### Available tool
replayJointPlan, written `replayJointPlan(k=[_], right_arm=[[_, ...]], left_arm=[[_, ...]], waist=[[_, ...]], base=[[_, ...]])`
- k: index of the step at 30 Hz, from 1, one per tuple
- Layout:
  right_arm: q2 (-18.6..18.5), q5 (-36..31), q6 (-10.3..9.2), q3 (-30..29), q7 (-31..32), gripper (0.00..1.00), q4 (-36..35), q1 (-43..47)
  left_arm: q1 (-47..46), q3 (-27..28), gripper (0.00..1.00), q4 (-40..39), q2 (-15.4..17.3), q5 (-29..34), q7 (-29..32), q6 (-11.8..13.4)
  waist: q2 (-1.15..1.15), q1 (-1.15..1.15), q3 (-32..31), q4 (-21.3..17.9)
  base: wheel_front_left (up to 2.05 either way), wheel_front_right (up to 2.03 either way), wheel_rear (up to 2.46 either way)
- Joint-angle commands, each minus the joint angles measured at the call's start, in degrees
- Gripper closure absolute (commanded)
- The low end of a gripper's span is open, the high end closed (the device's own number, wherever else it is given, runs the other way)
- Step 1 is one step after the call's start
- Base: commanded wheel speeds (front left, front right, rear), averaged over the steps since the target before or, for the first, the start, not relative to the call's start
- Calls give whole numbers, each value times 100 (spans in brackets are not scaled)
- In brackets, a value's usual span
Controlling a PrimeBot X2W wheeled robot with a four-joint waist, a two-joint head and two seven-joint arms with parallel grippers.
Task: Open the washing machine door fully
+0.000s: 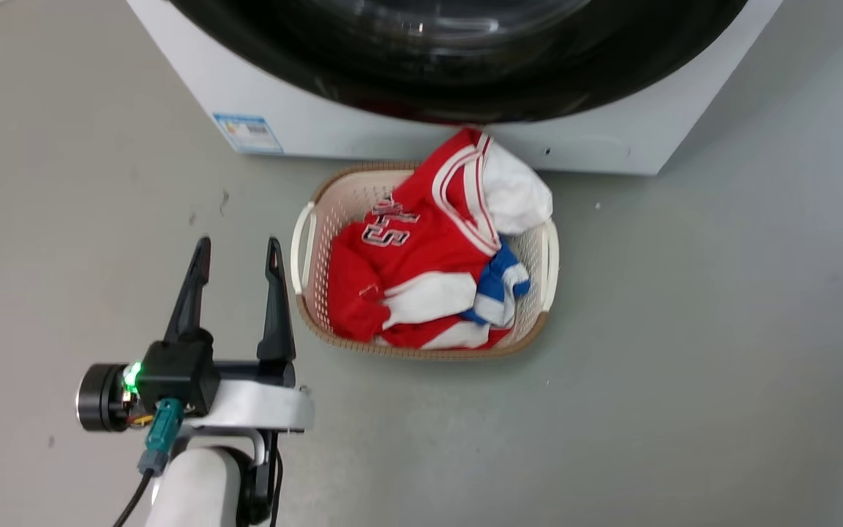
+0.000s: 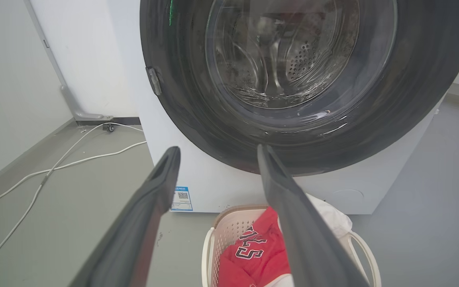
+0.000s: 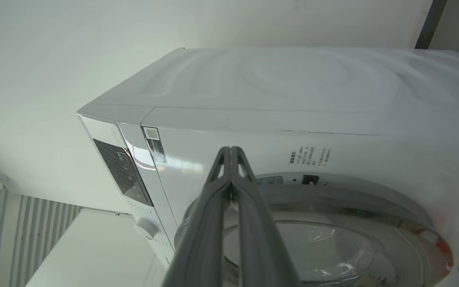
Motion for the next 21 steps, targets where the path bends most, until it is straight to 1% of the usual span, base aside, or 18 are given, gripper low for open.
replayJointPlan(k=[1, 5, 9, 12, 16, 21], right_arm=[[-122, -51, 2, 91, 64, 100, 127, -268], [-503, -191, 2, 517, 390, 100, 543, -1066], [-776, -327, 2, 877, 612, 100, 772, -1728], [-860, -411, 2, 1169, 827, 100, 832, -2101], [-940, -564, 2, 1549, 1097, 100, 845, -2387], [-941, -775, 2, 1955, 1202, 100, 993, -2624]], left_arm=[[-124, -12, 0, -36, -9, 7, -16, -5], [-359, -48, 0, -92, -9, 23, -16, -24], [-534, -69, 0, -120, -9, 35, -16, -51], [-620, -89, 0, -146, -9, 20, -16, -25], [-695, -134, 0, -151, -9, -29, -16, 11], [-707, -173, 0, -134, -9, -87, -16, 33]], waist=[[0, -1, 405, 103], [0, -1, 787, 167], [0, -1, 1050, 251], [0, -1, 1182, 299], [0, -1, 1263, 348], [0, -1, 1316, 385]], base=[[0, 0, 0], [0, 0, 0], [0, 0, 0], [0, 0, 0], [0, 0, 0], [0, 0, 0]])
